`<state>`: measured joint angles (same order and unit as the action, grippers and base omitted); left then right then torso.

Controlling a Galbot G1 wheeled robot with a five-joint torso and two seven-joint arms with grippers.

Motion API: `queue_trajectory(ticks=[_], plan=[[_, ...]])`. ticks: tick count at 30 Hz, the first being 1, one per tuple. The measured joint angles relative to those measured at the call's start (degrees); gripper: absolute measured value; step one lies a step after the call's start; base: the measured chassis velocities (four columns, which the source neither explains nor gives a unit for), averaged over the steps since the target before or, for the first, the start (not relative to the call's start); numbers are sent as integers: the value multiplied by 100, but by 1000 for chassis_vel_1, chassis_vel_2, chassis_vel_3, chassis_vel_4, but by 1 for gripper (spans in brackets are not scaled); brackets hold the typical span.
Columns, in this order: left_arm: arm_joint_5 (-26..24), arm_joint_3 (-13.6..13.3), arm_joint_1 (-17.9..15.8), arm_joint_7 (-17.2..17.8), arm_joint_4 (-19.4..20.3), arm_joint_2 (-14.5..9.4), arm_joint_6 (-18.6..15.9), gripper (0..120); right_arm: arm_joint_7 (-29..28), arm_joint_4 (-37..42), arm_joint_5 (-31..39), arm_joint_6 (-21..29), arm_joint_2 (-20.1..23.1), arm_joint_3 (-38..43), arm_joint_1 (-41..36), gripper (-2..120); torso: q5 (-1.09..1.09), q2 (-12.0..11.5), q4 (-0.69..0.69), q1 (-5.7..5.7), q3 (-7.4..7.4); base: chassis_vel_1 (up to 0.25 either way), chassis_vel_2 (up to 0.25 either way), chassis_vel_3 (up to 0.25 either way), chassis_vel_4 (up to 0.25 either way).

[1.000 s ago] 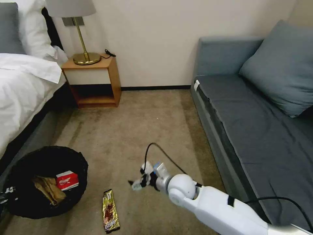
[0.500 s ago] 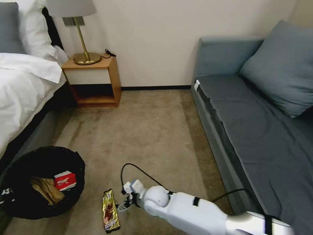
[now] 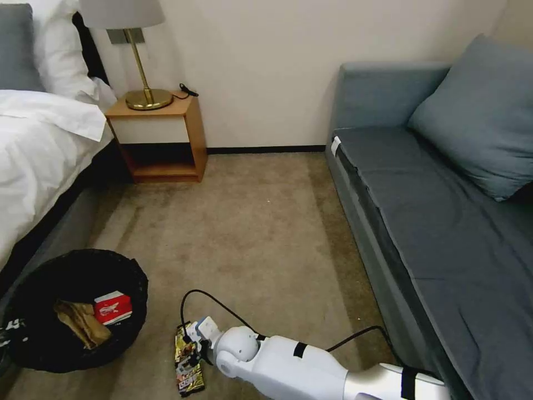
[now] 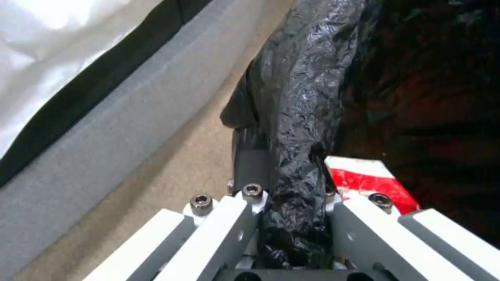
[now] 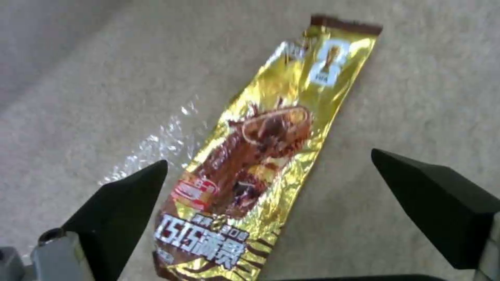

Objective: Pick up the trash bin, then pick up the garbage on the floor and place it into the trash bin.

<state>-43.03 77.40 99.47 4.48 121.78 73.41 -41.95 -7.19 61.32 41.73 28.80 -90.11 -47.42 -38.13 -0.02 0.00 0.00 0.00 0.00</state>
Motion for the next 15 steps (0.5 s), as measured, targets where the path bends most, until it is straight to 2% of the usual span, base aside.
queue_trajectory(ticks=[6, 15], plan=[[32, -38, -6, 1, 0, 7, 0, 3, -8, -321, -95, -42, -181, -9, -50, 100, 1, 0, 0, 0, 0, 0, 0, 0, 0], [40, -30, 13, 1, -22, -17, 12, 3, 28, -721, -164, -88, -218, -25, -71, 99, 1, 0, 0, 0, 0, 0, 0, 0, 0]])
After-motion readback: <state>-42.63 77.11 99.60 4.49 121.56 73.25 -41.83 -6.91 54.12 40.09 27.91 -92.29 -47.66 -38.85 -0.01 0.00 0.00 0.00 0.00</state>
